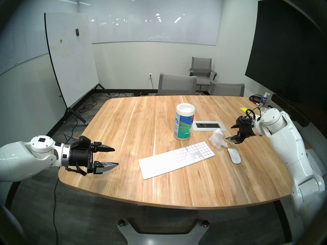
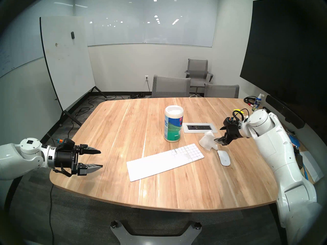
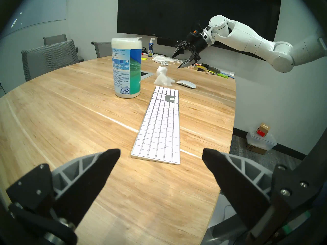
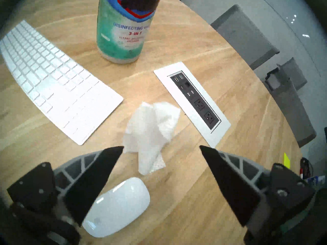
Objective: Wipe the keyboards and mice with a disinfecting wipe, then set the wipe down
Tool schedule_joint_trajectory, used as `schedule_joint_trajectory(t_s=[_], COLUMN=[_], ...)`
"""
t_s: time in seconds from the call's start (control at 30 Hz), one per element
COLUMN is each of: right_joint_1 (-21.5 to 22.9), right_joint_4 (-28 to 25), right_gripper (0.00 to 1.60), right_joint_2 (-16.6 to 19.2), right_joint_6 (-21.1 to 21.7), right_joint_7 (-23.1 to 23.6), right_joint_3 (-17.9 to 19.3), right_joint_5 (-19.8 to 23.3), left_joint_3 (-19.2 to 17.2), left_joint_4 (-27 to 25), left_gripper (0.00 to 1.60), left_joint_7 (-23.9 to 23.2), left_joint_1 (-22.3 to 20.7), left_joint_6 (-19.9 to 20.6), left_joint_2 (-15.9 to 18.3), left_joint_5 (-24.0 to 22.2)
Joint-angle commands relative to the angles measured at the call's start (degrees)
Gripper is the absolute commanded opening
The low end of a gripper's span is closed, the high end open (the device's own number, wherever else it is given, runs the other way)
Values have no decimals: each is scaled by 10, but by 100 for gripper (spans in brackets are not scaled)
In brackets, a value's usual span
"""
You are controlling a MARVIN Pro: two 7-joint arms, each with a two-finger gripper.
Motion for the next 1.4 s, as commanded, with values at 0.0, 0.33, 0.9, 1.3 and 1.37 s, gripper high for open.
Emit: schedule_joint_trajectory(t_s=[0.0, 0.33, 0.9, 1.3, 1.37], right_joint_1=[40, 61, 86, 62, 57], right_joint_4=[21, 17, 41, 70, 83], right_gripper=[160, 160, 160, 160, 160], right_joint_2=[28, -5, 11, 21, 19], right_joint_6=[-47, 7, 150, 171, 174], right_joint_7=[-11, 40, 173, 171, 177], right_joint_3=[-27, 22, 61, 109, 119], right_joint_5=[-50, 14, 64, 131, 154], left_joint_3=[-6, -5, -4, -3, -3], left_joint_4=[-1, -1, -1, -1, -1], left_gripper=[160, 160, 160, 160, 160], left_joint_7=[1, 1, 1, 1, 1], left_joint_1=[-6, -6, -8, -8, -9], left_joint_6=[-2, -2, -2, -3, -3], left_joint_2=[0, 0, 0, 0, 0], left_joint_5=[-3, -2, -3, -3, -3])
